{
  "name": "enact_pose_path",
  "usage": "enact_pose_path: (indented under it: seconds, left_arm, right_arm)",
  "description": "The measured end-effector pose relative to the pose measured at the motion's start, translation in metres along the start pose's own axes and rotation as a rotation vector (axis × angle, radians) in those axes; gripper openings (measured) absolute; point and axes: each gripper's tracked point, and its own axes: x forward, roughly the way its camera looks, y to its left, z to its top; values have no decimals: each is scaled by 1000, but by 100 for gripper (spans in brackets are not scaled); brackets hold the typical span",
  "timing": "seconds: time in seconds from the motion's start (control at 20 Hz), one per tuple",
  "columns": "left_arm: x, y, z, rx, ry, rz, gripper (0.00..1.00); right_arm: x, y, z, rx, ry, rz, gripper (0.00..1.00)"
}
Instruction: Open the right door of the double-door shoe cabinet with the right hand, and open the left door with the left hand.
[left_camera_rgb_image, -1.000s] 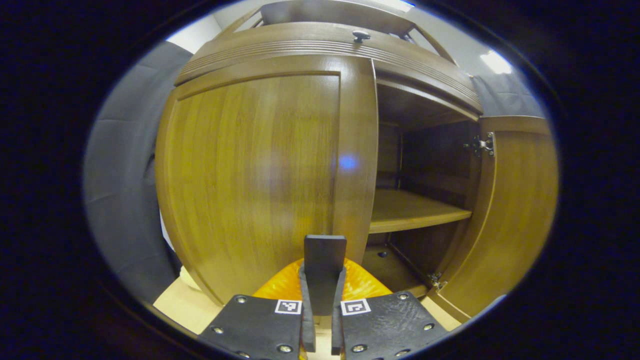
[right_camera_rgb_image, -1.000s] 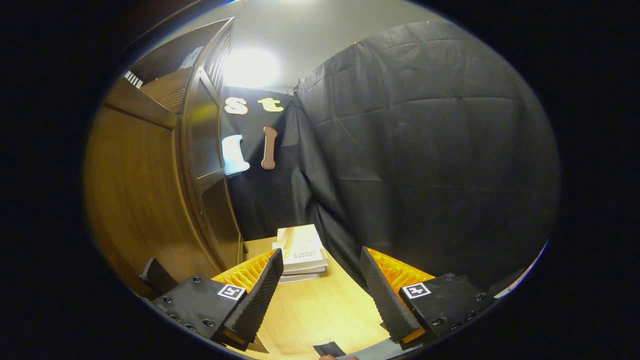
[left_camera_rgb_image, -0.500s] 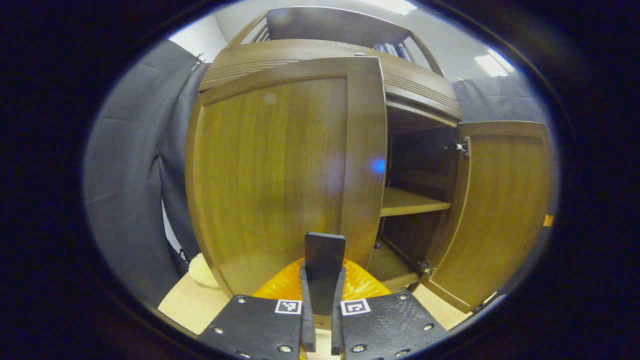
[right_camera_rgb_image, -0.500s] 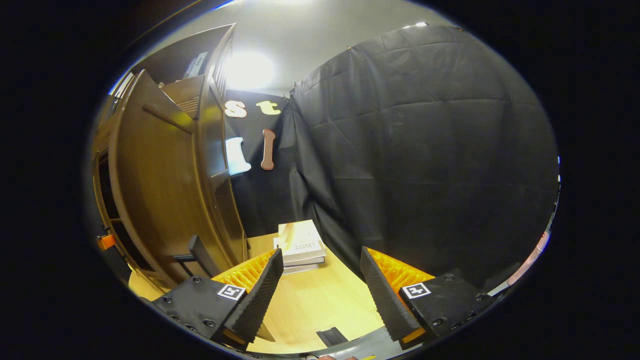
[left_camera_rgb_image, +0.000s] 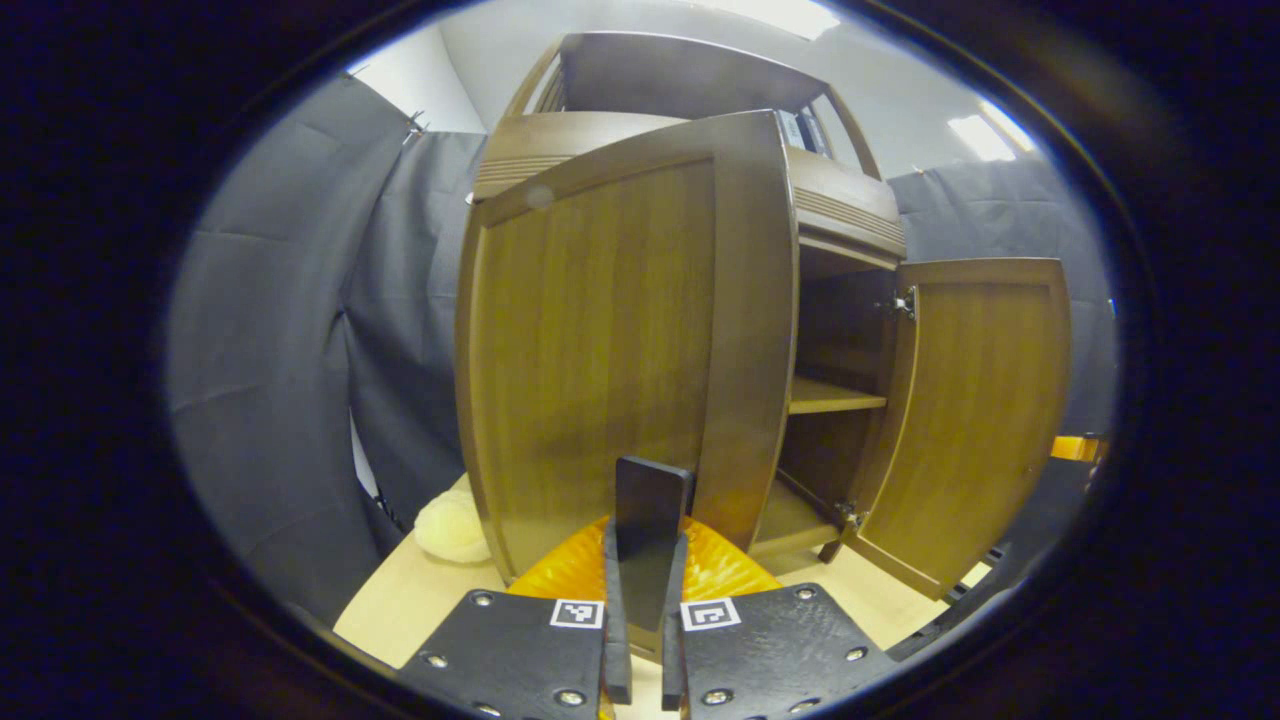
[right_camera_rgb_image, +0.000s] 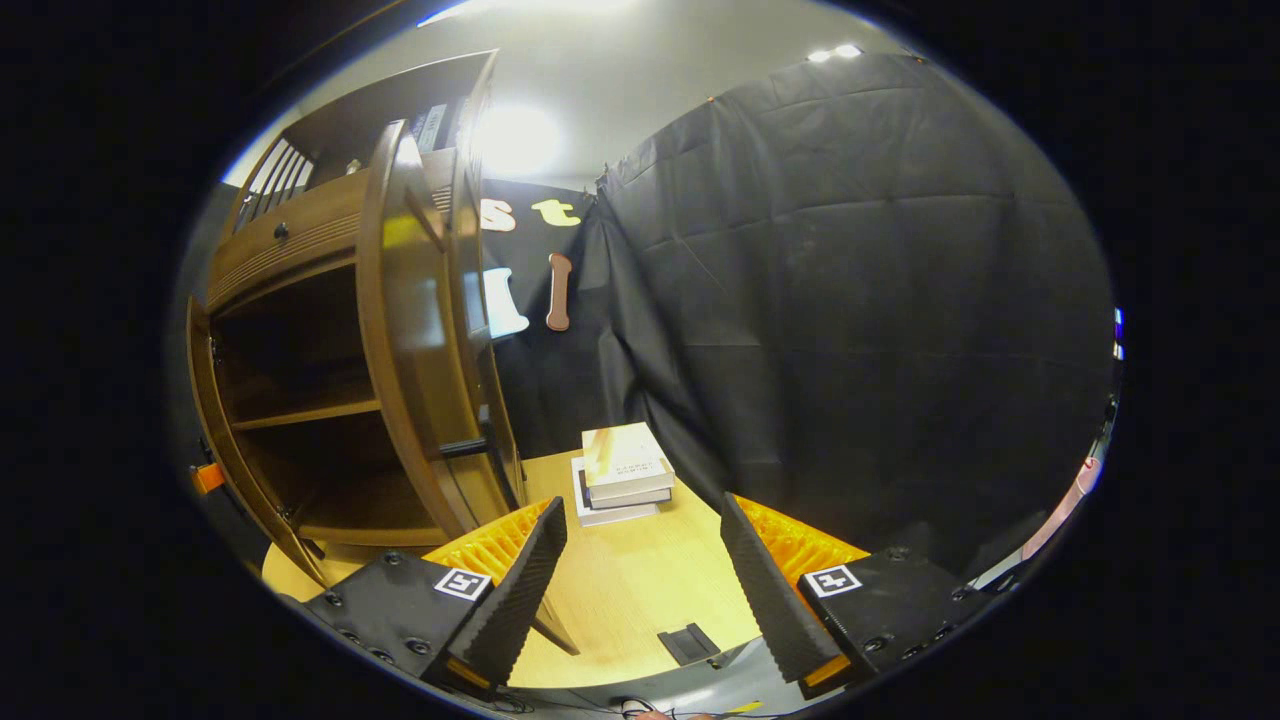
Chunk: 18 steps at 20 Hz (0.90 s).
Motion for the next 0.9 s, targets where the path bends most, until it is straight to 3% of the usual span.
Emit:
enact_pose_path:
  seconds: [0.7, 0.75, 0.9]
  left_arm:
    - [-56, 74, -3, -8, -30, 50, 14]
    - [-59, 82, -4, -6, -34, 59, 11]
    - [-68, 120, -13, -3, -21, 116, 13]
  right_arm:
    - [-24, 48, -27, -7, 28, 79, 98]
    - [-24, 51, -31, -15, 30, 83, 98]
    - [-22, 65, -43, -38, 51, 98, 98]
